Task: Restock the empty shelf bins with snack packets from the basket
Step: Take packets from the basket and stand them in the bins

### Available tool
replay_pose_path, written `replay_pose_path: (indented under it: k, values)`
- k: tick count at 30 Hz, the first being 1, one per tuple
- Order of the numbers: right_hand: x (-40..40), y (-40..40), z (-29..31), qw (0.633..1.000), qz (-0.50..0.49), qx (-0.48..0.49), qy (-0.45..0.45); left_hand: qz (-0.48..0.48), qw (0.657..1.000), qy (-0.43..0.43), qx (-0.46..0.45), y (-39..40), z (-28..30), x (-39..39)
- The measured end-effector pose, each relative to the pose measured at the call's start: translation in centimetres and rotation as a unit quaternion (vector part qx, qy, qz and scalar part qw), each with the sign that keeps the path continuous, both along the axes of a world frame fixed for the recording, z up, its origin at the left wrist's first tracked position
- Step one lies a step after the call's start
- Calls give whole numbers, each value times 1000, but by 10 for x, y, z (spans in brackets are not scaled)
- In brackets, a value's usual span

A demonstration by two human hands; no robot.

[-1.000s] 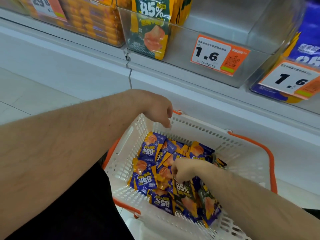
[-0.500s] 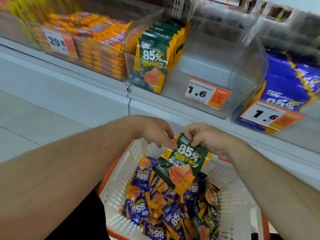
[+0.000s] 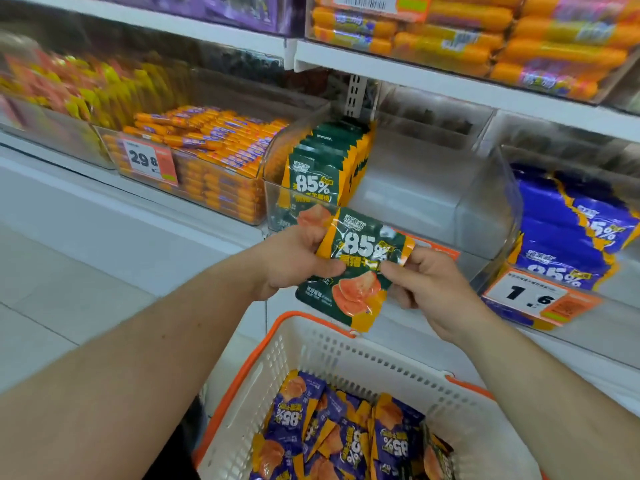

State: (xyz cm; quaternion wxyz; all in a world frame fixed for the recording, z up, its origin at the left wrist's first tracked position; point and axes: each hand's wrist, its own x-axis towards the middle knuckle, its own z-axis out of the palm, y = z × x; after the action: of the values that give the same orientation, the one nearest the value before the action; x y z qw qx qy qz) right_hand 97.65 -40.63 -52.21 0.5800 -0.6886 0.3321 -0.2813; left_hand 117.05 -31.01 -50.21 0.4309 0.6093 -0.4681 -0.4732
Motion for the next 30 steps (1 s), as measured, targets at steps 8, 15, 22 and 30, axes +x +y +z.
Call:
replay_pose_path:
  k: [8, 15, 22, 30]
  values:
    - [41, -13, 75, 956, -149, -243, -73, 288, 949, 47, -118, -6, 19, 14]
    - [92, -48, 84, 940, -162, -299, 35, 322, 937, 68, -114, -5, 19, 15]
    - [129, -50, 68, 944, -15, -158, 290, 348, 931, 3, -113, -9, 13, 19]
    - [109, -60, 87, 968, -115, -3, 225, 415, 860, -229, -188, -20, 9, 31]
